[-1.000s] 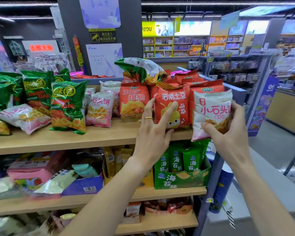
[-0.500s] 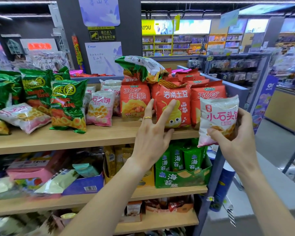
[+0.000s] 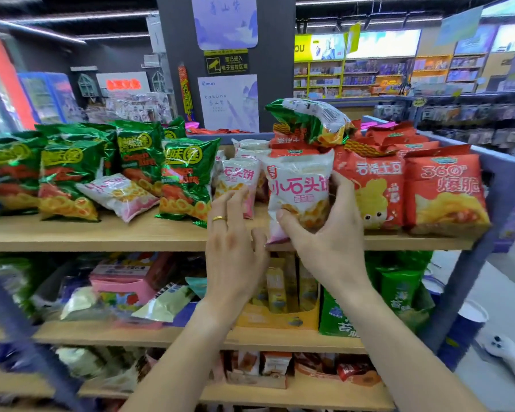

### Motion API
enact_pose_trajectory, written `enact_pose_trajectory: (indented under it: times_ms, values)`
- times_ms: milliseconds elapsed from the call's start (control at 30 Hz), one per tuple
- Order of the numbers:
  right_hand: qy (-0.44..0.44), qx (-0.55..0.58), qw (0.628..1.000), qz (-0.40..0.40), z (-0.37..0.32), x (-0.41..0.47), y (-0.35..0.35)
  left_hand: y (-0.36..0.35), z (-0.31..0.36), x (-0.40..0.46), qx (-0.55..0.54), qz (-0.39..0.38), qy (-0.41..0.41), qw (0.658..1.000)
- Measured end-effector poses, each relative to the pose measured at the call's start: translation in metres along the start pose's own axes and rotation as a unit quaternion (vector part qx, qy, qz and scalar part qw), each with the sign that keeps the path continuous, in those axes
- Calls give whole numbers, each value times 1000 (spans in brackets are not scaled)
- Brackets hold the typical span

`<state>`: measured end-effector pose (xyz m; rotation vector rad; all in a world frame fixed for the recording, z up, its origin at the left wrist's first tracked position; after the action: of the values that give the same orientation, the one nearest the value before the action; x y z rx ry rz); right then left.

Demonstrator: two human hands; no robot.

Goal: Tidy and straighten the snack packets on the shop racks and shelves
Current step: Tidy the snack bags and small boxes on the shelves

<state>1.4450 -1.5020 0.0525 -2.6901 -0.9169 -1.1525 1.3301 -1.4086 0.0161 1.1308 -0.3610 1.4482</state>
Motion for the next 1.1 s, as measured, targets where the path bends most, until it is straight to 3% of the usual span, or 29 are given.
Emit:
enact_pose_trajectory:
  times_ms: [100, 300, 500, 567, 667, 733, 833, 967, 1100]
  values:
    - [-16, -21, 1000, 1, -1, 15, -54, 17, -27, 8, 10, 6, 21, 1000]
    - [-19, -116, 993, -25, 17, 23, -115, 23, -52, 8, 13, -71, 17, 997]
    - [-17, -133, 990, -37, 18, 15, -107, 17, -62, 8, 23, -99, 14, 995]
    - [27, -160, 987, 3, 10, 25, -88, 16, -60, 9, 15, -85, 14, 996]
    - [149, -276, 945, 96, -2, 65, -60, 14, -57, 8, 12, -70, 20, 997]
    - [170, -383, 902, 106, -1, 103, -49, 14, -56, 7, 11, -70, 21, 997]
    - [96, -500, 860, 30, 5, 152, -40, 16, -55, 8, 12, -67, 22, 997]
    - [-3, -537, 839, -90, 15, 176, -38, 16, -56, 7, 19, -59, 13, 998]
    - [49, -557, 825, -81, 13, 175, -40, 16, -54, 7, 38, -61, 0, 997]
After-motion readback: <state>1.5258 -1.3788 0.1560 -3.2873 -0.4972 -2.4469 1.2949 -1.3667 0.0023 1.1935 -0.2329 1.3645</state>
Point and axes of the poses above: each hand's wrist, its own x-axis towards the middle knuckle, its own y-axis out of the back of the hand, z = x × y, the point moved 1 cm from there along x, towards the middle knuckle, and after that the axes turned 3 degrees about y, right-handed, at the moved point
